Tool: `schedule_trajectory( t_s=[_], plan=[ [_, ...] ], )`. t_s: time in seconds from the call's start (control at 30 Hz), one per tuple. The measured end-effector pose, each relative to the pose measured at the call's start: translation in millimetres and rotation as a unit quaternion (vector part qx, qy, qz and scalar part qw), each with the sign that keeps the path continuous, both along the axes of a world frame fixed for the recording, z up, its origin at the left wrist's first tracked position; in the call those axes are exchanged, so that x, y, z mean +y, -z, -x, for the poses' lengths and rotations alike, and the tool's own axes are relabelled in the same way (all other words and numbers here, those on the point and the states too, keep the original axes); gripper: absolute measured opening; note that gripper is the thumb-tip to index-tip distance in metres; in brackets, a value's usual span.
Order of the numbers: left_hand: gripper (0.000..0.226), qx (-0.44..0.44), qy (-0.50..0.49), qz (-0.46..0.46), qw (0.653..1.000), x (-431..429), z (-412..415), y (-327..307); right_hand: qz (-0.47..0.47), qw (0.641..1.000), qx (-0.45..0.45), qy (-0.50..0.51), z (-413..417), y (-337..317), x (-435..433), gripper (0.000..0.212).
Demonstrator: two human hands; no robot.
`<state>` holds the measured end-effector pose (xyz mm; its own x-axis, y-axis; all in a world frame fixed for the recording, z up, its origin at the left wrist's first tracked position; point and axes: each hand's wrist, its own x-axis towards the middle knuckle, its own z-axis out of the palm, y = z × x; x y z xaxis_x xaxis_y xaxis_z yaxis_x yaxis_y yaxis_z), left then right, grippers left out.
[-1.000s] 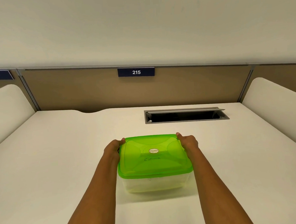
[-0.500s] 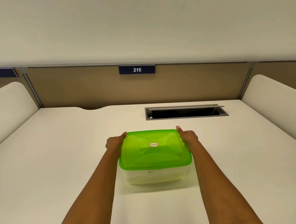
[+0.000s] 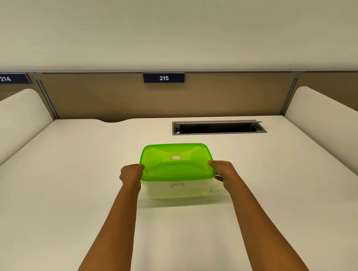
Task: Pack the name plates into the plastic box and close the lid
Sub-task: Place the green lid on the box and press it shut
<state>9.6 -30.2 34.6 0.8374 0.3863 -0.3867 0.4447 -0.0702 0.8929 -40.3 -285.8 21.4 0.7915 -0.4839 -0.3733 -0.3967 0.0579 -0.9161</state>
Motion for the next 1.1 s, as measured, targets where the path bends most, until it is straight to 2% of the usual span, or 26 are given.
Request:
schedule_trajectory(
  t_s=[0.1,0.27,0.37,0.8,0.97,1.1],
  plan=[
    [0.039,0.003,-0.005,0.059,0.998,0.9,17.7,3.3,-0.059,0.998,-0.004,0.025,19.6,-1.7,4.8,0.007],
    [0.049,0.007,-0.041,0.192,0.98,1.1,37.1,7.0,-0.159,0.984,-0.022,0.076,37.9,2.0,13.7,0.019],
    [0.052,0.005,-0.05,0.237,0.97,0.3,37.8,9.3,-0.169,0.981,-0.03,0.093,39.3,1.5,16.9,0.031],
    [0.052,0.02,-0.069,0.26,0.963,4.2,32.3,13.4,-0.151,0.98,-0.031,0.129,35.9,1.0,25.0,0.03],
    [0.037,0.025,-0.075,0.269,0.96,5.3,32.7,11.7,-0.156,0.978,-0.036,0.132,35.2,1.4,24.5,0.031],
    [0.035,0.028,-0.077,0.276,0.958,6.6,31.0,12.2,-0.15,0.979,-0.036,0.134,34.8,1.2,25.5,0.032]
  ],
)
